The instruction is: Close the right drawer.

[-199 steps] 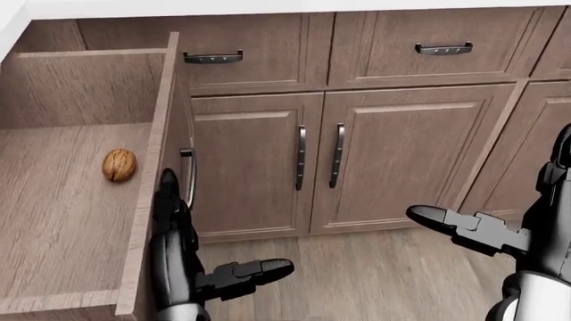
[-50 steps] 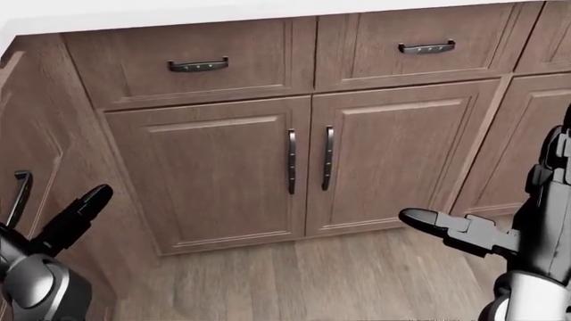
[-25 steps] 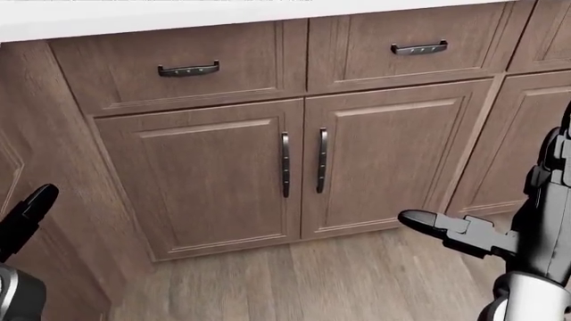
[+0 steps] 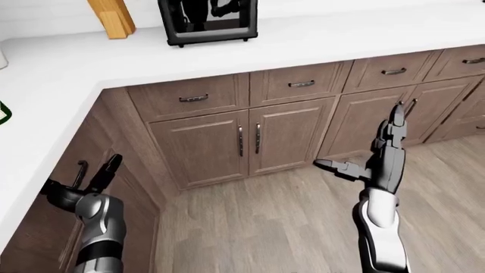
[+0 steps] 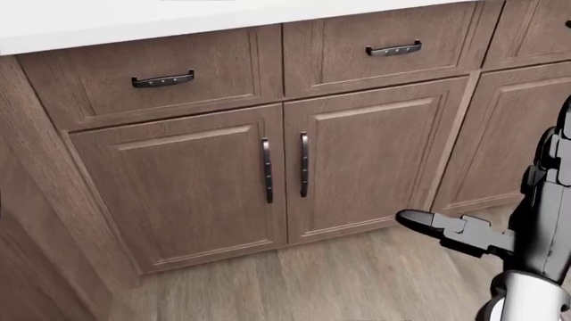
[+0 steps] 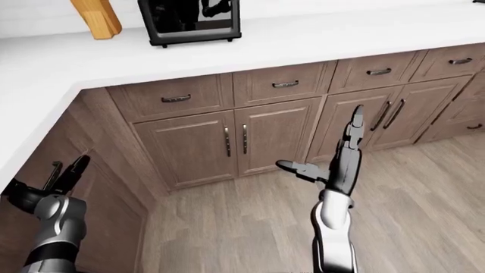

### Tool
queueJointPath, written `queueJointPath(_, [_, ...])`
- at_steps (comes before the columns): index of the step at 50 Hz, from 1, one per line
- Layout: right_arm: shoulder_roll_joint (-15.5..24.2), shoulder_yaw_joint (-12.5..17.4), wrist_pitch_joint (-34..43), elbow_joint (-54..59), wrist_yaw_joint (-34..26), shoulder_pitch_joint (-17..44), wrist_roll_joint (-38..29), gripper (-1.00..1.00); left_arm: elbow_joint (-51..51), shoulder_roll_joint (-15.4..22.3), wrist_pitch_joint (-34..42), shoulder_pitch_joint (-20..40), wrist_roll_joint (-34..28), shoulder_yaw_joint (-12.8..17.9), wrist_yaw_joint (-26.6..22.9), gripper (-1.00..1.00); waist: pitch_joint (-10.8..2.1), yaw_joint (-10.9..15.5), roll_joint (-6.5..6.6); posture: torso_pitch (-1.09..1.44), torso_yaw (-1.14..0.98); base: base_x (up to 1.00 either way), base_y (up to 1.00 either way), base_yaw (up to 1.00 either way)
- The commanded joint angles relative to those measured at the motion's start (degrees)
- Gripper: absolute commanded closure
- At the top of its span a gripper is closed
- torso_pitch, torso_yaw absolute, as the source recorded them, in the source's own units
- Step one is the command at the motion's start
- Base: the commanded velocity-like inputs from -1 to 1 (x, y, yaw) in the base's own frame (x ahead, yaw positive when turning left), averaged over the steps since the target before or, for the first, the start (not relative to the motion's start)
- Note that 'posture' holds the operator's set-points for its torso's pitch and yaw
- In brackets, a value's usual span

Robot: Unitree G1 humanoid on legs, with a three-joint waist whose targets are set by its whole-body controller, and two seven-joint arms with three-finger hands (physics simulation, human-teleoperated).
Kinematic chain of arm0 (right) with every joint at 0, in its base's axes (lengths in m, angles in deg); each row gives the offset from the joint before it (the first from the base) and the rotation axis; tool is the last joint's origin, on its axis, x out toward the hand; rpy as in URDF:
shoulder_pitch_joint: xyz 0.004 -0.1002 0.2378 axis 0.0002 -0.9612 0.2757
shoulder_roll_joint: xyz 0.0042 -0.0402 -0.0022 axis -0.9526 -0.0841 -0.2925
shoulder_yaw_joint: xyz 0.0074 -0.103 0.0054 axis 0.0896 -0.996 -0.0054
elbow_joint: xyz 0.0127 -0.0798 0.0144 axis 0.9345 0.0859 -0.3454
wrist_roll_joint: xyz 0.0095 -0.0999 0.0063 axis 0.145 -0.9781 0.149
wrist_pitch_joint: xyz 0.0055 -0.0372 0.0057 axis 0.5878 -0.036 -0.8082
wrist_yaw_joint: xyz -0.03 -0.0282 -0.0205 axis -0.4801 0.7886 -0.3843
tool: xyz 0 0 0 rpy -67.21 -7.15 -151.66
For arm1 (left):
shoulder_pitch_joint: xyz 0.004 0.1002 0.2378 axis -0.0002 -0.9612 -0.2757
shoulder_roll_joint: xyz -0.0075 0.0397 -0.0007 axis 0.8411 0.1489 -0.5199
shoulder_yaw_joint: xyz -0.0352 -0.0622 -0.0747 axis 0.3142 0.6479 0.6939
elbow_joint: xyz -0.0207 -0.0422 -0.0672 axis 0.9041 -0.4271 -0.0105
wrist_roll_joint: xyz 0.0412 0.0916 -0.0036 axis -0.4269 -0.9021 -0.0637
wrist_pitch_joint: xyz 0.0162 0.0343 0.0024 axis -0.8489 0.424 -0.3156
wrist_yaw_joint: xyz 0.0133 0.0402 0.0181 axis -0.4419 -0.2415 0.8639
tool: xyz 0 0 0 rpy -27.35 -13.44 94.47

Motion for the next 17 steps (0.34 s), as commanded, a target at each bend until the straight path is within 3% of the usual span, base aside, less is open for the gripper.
queueJointPath(1, [0.4,0.2,-1.6,-2.2,0.1,1.2,-0.3,-1.0,0.7,3.6,-3.2,0.5,1.1,3.9,3.0,-1.0,-1.04,1.0,0.06,0.0,0.0,0.0,0.0,0.0])
queueJointPath(17, [0.4,0.2,-1.7,-2.3,0.0,1.0,-0.4,-1.0,3.7,2.8,-1.7,-0.1,1.8,3.4,2.7,-1.0,-0.96,0.6,0.22,0.0,0.0,0.0,0.0,0.0])
